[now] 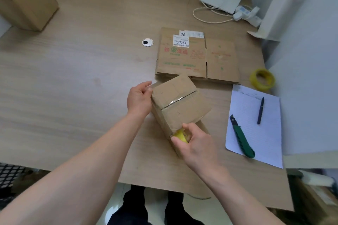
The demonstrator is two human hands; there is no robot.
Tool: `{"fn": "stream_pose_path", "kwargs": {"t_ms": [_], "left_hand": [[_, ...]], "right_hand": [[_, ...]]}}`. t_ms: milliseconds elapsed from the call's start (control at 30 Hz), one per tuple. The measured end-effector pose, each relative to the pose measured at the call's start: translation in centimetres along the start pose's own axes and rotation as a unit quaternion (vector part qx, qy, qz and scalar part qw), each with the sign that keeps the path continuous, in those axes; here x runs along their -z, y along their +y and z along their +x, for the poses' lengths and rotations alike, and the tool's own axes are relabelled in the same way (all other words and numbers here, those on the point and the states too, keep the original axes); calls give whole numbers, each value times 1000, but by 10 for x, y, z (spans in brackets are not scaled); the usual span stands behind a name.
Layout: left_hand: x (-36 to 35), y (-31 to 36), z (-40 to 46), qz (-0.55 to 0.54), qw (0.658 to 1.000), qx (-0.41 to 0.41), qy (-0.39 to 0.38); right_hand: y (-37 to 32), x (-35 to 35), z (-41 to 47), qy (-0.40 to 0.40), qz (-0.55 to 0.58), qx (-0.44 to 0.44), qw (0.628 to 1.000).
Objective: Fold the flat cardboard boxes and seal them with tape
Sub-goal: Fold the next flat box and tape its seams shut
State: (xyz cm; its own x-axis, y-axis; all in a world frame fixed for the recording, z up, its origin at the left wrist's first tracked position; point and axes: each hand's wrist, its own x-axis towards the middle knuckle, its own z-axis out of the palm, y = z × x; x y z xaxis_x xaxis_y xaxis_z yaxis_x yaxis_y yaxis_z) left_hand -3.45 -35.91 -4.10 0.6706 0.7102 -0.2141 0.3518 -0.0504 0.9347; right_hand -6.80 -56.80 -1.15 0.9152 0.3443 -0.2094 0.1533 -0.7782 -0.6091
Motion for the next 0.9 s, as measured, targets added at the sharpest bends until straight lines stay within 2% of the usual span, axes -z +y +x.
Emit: {"fn": "stream_pose_path", "kwargs": {"t_ms": [100,133,200,267,367,467,700,900], "left_hand": [[7,-8,-31,-77,990,101,67],[9,-13,-50,-124,979,151,48],[11,-27,-94,-192,948,244,-70],[9,-36,-128,-232,911,286,-184],[-1,-38,-147,-307,873,293,-240],[-7,-32,-146,-347,857,308,-225],[-19,-27,-148,-313,878,318,-174],[-32,-26,-151,-341,870,337,-113]], "right_hand": [[-4,-3,-3,12,11,-14,1000],[-5,-4,-4,19,16,-21,999],[-5,-5,-5,32,22,-36,999],[-6,-9,-6,38,19,-42,998],[-3,-13,-8,33,20,-49,998],[-4,-9,-8,30,35,-58,997],[-4,5,2,-30,-10,-43,999],[0,18,16,-95,-21,-29,995]]}}
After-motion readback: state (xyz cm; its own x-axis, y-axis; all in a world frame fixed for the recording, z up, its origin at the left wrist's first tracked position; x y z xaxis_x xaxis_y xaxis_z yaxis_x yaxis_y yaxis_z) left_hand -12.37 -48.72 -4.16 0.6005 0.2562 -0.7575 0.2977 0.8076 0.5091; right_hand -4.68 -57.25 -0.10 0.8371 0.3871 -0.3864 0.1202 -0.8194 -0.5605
